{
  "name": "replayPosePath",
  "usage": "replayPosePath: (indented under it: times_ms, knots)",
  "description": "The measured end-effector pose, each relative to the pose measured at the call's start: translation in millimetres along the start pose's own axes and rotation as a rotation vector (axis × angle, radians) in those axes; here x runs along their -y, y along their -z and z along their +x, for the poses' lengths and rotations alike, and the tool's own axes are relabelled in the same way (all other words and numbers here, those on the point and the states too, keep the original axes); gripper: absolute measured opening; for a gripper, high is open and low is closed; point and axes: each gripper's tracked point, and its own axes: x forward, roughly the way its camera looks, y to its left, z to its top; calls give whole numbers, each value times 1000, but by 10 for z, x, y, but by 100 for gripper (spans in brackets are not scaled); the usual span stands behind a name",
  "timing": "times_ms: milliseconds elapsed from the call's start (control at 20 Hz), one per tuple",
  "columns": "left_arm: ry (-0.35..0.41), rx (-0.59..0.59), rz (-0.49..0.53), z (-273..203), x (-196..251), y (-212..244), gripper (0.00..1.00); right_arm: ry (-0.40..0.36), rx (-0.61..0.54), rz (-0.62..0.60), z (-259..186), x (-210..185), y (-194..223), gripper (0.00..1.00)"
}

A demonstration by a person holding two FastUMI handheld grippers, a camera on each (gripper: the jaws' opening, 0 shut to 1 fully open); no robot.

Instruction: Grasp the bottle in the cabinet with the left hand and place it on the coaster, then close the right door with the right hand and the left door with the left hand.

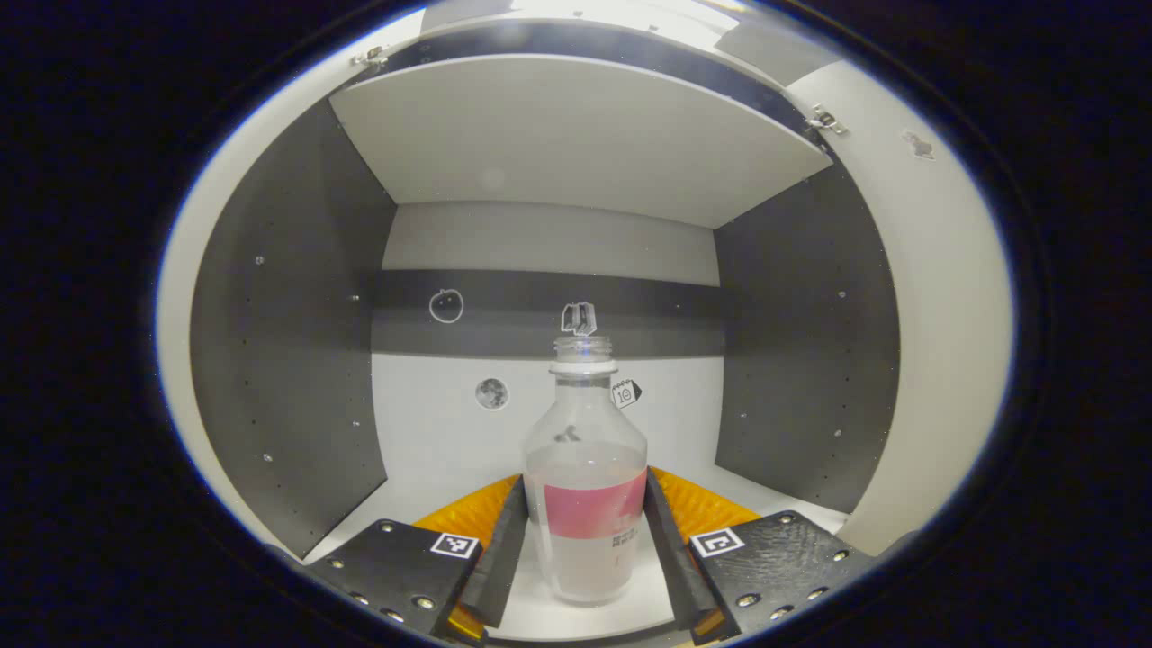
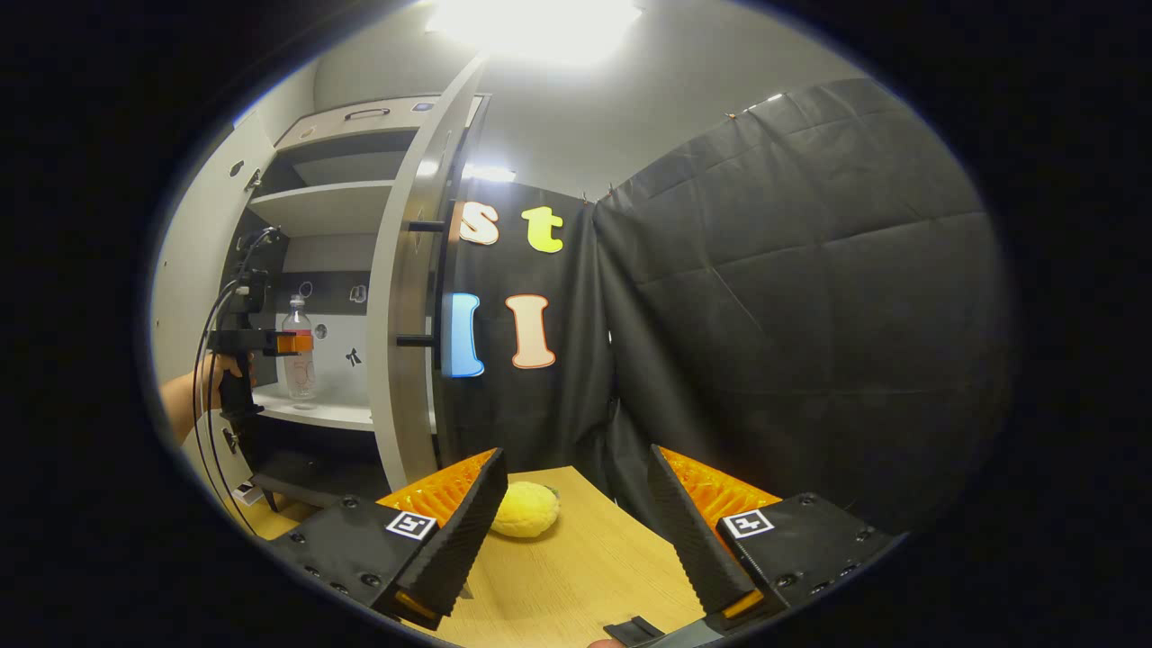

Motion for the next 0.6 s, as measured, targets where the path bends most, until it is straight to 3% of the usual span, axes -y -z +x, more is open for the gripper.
replayPosePath:
  times_ms: [600]
  knots:
    - [-67,37,23,-1106,138,-41,70,-145,4,27,-228,189,-16,96]
